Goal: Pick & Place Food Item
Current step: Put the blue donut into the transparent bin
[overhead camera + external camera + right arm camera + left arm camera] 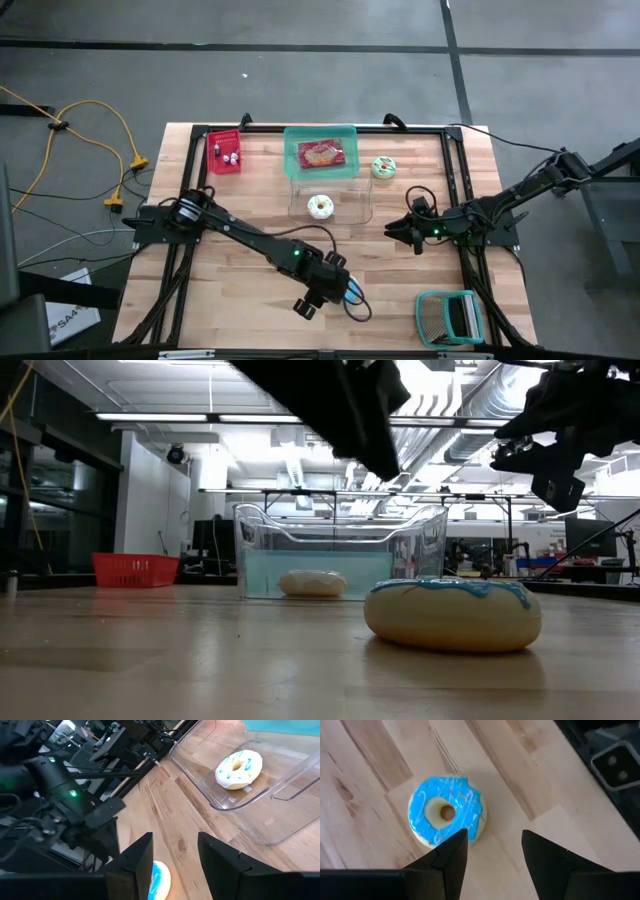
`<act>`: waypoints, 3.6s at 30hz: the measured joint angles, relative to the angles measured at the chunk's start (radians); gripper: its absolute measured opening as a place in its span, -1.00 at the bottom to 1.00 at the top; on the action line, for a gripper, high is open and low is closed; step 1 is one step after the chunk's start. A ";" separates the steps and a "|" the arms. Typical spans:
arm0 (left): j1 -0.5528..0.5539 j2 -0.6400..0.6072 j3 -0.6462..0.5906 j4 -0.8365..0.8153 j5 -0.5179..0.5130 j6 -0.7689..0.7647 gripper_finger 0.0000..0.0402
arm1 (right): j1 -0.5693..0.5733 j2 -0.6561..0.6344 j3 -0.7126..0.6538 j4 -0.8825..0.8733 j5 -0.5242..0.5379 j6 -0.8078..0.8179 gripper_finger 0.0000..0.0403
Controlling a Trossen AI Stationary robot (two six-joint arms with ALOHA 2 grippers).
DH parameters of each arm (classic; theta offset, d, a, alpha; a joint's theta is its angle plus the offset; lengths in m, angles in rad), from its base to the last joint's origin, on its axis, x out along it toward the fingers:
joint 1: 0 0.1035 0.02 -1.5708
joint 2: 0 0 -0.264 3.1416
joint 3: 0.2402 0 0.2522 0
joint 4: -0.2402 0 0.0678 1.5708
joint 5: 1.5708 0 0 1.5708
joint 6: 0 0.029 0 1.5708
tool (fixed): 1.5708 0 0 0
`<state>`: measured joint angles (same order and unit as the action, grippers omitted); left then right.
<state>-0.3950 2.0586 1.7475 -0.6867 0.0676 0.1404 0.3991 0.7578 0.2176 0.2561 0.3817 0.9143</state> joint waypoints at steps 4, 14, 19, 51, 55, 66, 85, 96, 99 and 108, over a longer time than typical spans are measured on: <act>-0.002 0.009 0.000 0.022 -0.026 0.036 -0.10 | 0.000 0.000 0.000 0.001 0.000 0.000 -0.28; -0.006 0.016 -0.001 0.071 -0.094 0.080 -0.10 | 0.000 0.000 0.000 0.001 0.000 0.000 -0.28; -0.007 0.016 -0.001 0.071 -0.093 0.057 -0.10 | 0.000 0.000 0.000 0.001 0.000 0.000 -0.28; -0.007 0.023 -0.003 0.067 -0.075 0.079 0.48 | 0.000 0.000 0.000 0.001 0.000 0.000 -0.28; -0.010 0.052 -0.003 0.075 -0.076 0.095 0.48 | 0.000 0.000 0.000 0.001 0.000 0.000 -0.28; -0.021 0.101 -0.003 0.090 -0.121 0.149 0.48 | 0.000 0.000 0.000 0.001 0.000 0.000 -0.28; -0.041 0.148 -0.001 0.137 -0.158 0.229 0.48 | 0.000 0.000 0.000 -0.009 0.000 0.000 -0.28; -0.037 0.158 -0.002 0.140 -0.156 0.222 0.48 | 0.000 0.000 0.000 -0.014 0.000 0.000 -0.28; -0.032 0.158 -0.002 0.129 -0.150 0.190 0.45 | 0.000 0.000 0.000 -0.014 0.000 0.000 -0.28; -0.025 0.163 -0.002 0.123 -0.133 0.158 0.26 | 0.000 0.000 0.000 -0.014 0.000 0.000 -0.28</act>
<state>-0.4198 2.2211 1.7454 -0.5634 -0.0656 0.2985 0.3989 0.7574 0.2176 0.2417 0.3817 0.9142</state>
